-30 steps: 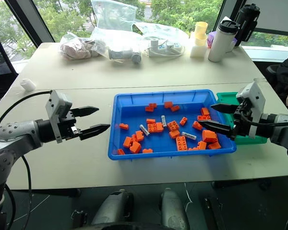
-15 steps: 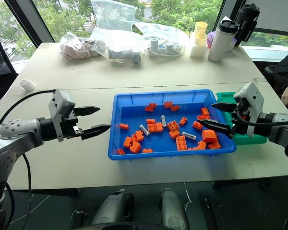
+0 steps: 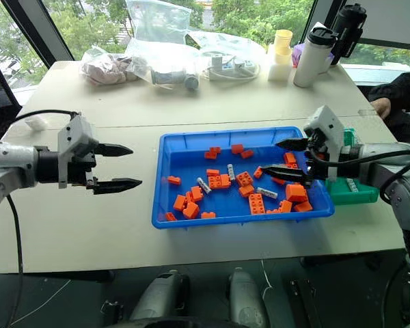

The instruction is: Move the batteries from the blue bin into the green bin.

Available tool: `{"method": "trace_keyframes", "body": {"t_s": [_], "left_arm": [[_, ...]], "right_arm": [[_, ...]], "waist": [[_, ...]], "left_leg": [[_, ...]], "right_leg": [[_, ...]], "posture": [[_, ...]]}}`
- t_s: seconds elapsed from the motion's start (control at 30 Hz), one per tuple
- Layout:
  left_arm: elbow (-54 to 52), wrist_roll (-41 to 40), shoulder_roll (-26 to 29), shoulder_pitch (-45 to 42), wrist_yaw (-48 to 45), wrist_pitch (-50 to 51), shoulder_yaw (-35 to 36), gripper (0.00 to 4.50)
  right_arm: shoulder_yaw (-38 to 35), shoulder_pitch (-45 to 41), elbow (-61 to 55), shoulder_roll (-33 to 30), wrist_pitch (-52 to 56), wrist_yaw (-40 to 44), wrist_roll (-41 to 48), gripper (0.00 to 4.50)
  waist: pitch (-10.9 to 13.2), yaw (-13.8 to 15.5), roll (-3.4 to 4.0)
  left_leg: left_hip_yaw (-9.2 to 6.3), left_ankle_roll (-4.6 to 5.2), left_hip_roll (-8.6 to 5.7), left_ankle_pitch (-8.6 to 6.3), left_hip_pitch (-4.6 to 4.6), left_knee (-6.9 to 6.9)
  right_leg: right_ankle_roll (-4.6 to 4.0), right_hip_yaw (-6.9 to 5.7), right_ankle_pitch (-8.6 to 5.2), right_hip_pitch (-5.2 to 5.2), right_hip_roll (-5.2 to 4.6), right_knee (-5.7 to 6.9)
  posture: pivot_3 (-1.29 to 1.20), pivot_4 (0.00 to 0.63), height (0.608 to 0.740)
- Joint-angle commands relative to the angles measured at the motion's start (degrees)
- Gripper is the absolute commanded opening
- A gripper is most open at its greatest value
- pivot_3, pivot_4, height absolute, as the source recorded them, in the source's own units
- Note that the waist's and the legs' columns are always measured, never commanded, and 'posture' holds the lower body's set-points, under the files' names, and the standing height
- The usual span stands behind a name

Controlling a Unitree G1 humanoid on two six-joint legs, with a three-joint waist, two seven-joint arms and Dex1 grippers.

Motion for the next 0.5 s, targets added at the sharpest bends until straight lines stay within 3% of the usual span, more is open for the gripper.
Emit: {"method": "trace_keyframes", "body": {"t_s": [0.03,0.2,0.5], "left_arm": [[-0.42,-0.21,1.98,-1.57,-5.20,-0.95,-1.76,4.50],[-1.62,0.02,2.38,-1.23,-6.93,-0.42,-3.06,4.50],[-6.42,-1.21,4.26,4.90,-5.12,1.92,1.23,4.50]], "right_arm": [[12.89,-7.13,-1.45,2.76,-8.38,6.96,-7.53,4.45],[25.09,-16.25,8.97,9.71,-20.76,14.82,-18.01,4.45],[32.32,-26.98,30.40,20.67,-40.52,23.93,-29.45,4.45]], "waist": [[-0.01,-0.22,0.03],[0.04,0.02,-0.02],[0.06,-0.03,-0.04]], "left_leg": [[0.00,0.00,0.00,0.00,0.01,-0.02],[0.03,0.00,0.01,0.00,-0.03,0.02],[0.01,-0.01,-0.02,0.01,-0.08,0.06]], "right_leg": [[0.00,0.00,0.00,-0.01,0.00,0.00],[0.00,0.00,0.00,-0.04,0.07,0.01],[0.01,-0.03,0.00,-0.11,0.00,0.03]], "posture": [[0.00,0.150,0.740],[0.00,0.150,0.740],[0.00,0.150,0.740]]}}
